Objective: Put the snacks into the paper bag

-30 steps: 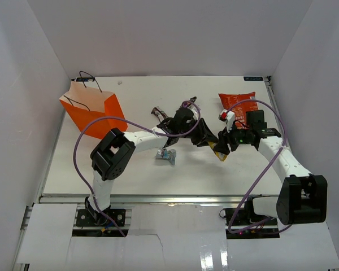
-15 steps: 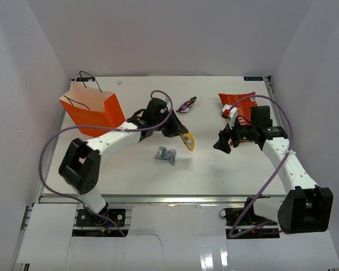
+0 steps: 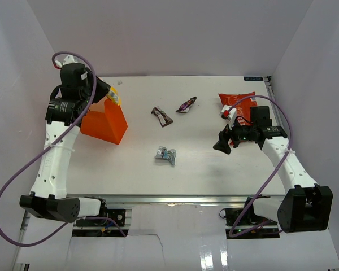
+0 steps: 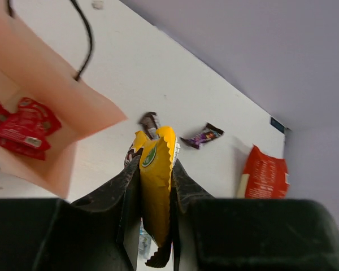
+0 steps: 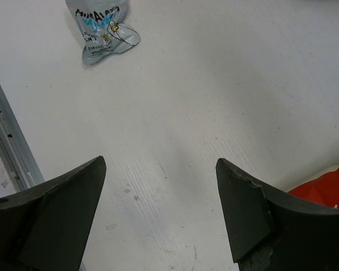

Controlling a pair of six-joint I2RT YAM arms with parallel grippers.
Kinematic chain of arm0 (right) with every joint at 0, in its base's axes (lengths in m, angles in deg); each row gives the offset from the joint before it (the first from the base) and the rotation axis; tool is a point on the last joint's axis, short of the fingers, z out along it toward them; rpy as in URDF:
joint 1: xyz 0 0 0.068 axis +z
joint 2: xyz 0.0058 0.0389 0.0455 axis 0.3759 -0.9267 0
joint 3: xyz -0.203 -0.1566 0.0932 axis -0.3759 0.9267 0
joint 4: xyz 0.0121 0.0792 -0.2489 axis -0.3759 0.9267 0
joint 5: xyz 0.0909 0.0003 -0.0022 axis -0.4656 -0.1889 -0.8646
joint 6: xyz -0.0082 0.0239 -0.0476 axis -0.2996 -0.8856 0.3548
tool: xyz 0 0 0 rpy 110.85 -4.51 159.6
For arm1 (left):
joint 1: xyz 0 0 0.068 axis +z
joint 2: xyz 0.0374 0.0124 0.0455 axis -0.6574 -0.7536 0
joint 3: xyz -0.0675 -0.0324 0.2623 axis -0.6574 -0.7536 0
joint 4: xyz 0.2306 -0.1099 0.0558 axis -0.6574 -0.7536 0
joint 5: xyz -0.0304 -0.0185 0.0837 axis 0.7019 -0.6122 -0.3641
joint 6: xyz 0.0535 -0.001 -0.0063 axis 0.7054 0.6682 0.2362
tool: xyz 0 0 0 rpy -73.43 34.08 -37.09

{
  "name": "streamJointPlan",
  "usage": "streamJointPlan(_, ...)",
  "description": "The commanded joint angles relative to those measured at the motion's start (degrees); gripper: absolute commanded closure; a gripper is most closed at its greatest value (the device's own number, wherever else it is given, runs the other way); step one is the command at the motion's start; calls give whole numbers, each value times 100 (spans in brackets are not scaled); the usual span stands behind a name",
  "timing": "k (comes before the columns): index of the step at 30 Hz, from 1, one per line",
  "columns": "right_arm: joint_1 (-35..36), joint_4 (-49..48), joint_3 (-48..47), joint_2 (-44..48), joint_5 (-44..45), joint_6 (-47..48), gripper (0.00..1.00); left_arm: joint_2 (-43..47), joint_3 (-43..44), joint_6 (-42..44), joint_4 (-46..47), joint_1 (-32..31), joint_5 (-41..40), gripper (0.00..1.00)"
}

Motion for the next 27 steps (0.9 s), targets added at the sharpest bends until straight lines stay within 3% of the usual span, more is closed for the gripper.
streamJointPlan(1, 31, -54, -23, -72, -50, 73, 16, -227, 561, 469, -973, 189, -411, 79)
streamJointPlan(9, 31, -124, -5, -143, 20, 21, 16, -552, 1388, 698, -1237, 549, -720, 80)
streamJointPlan(20, 31, -221, 39, -222, -76, -23, 16, -780, 1319, 1014, -1027, 989, -1089, 80)
streamJointPlan(24, 83, -186, -5, -283, -199, 64, 17, -869, 1195, 1014, -843, 1261, -1002, 56)
streamJointPlan(25, 118, -177, -22, -292, -208, 91, 17, -851, 1178, 1005, -816, 1279, -966, 38)
streamJointPlan(27, 154, -151, -58, -353, -226, 170, 17, -842, 1178, 962, -746, 1288, -757, 22)
